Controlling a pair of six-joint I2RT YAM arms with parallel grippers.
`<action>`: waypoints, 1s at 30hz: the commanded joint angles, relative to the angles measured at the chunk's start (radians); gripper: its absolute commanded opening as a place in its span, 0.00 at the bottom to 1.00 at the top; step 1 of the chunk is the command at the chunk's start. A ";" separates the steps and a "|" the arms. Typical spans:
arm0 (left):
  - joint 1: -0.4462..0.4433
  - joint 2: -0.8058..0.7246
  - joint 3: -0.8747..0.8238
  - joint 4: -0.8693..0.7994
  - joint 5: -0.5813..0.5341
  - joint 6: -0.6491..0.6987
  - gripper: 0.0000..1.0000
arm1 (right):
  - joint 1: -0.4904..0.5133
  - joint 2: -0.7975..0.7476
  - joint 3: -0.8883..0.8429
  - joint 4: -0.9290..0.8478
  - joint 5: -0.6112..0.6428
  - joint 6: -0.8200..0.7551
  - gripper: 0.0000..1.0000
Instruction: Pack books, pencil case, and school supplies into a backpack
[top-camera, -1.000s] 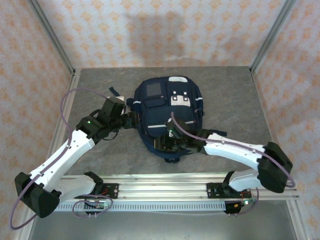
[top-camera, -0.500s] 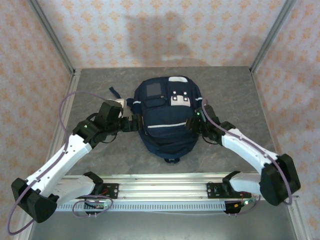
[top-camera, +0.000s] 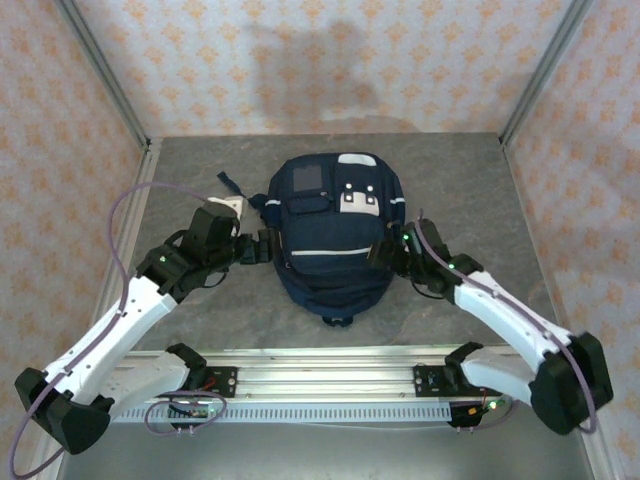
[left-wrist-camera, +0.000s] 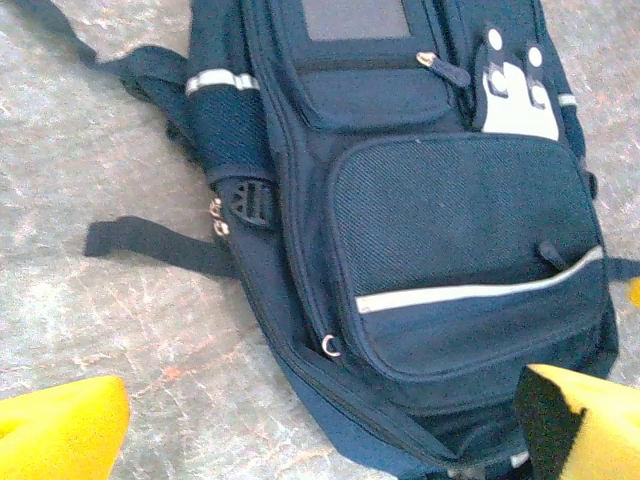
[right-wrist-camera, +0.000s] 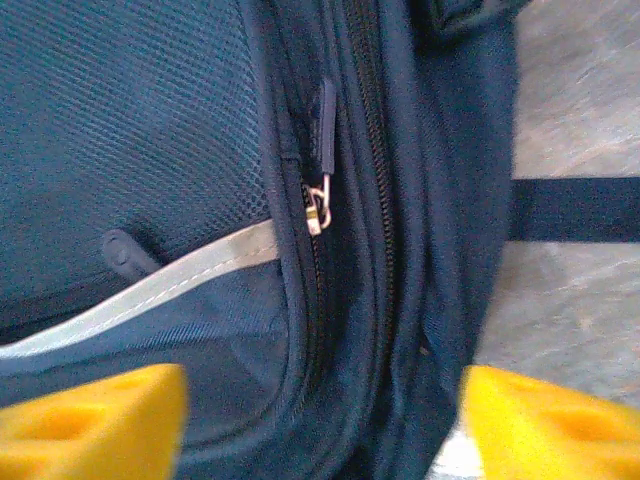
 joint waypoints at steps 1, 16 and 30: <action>0.008 -0.022 0.043 0.005 -0.157 0.019 1.00 | 0.004 -0.126 0.092 -0.072 0.108 -0.102 0.99; 0.104 0.005 -0.367 0.849 -0.461 0.526 1.00 | 0.004 -0.322 -0.164 0.701 0.353 -0.855 0.99; 0.387 0.287 -0.559 1.094 -0.476 0.362 1.00 | 0.004 -0.191 -0.412 0.904 0.447 -0.779 0.99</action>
